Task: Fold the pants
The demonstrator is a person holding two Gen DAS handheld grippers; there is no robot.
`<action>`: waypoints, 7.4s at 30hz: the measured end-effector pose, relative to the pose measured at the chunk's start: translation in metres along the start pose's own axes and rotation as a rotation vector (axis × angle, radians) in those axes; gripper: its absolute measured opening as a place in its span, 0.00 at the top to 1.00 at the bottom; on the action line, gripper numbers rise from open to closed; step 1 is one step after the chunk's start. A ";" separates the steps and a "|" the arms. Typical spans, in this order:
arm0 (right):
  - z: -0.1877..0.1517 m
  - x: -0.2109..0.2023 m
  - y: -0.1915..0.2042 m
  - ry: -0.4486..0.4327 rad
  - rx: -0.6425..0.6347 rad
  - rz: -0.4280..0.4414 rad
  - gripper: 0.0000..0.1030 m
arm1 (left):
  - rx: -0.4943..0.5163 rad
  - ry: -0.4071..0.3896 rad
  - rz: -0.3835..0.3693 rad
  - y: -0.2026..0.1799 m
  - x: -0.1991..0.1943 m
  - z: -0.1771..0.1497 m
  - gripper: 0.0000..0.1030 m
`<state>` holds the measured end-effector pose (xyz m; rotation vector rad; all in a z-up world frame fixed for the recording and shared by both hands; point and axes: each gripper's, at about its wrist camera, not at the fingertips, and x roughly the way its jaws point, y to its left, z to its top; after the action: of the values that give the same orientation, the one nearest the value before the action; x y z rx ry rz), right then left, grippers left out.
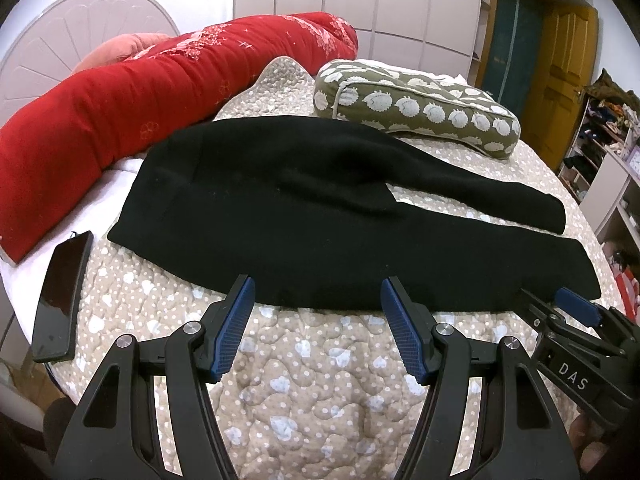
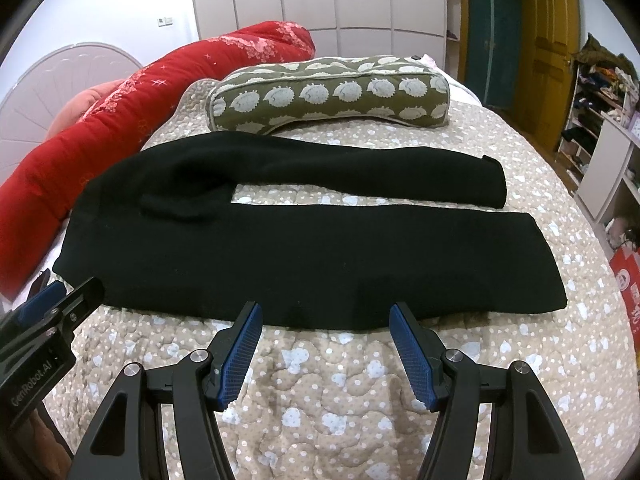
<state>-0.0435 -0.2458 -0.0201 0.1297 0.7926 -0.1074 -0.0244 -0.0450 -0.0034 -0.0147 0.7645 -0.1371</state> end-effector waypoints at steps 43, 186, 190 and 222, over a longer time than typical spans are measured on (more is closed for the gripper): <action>-0.004 0.008 -0.008 0.055 0.031 -0.013 0.38 | -0.046 0.037 0.020 0.014 0.005 0.000 0.36; 0.080 0.065 -0.035 0.090 0.103 0.022 0.54 | -0.209 0.110 0.069 0.084 0.032 0.021 0.46; 0.094 0.100 -0.047 0.166 0.143 -0.024 0.54 | -0.167 0.140 0.029 0.062 0.039 0.016 0.46; -0.035 0.001 -0.164 0.024 0.482 0.275 0.90 | -0.322 0.356 -0.560 -0.028 0.022 -0.025 0.28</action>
<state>-0.0910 -0.4018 -0.0572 0.6948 0.7542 -0.0341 -0.0292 -0.0746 -0.0345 -0.5250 1.1186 -0.5580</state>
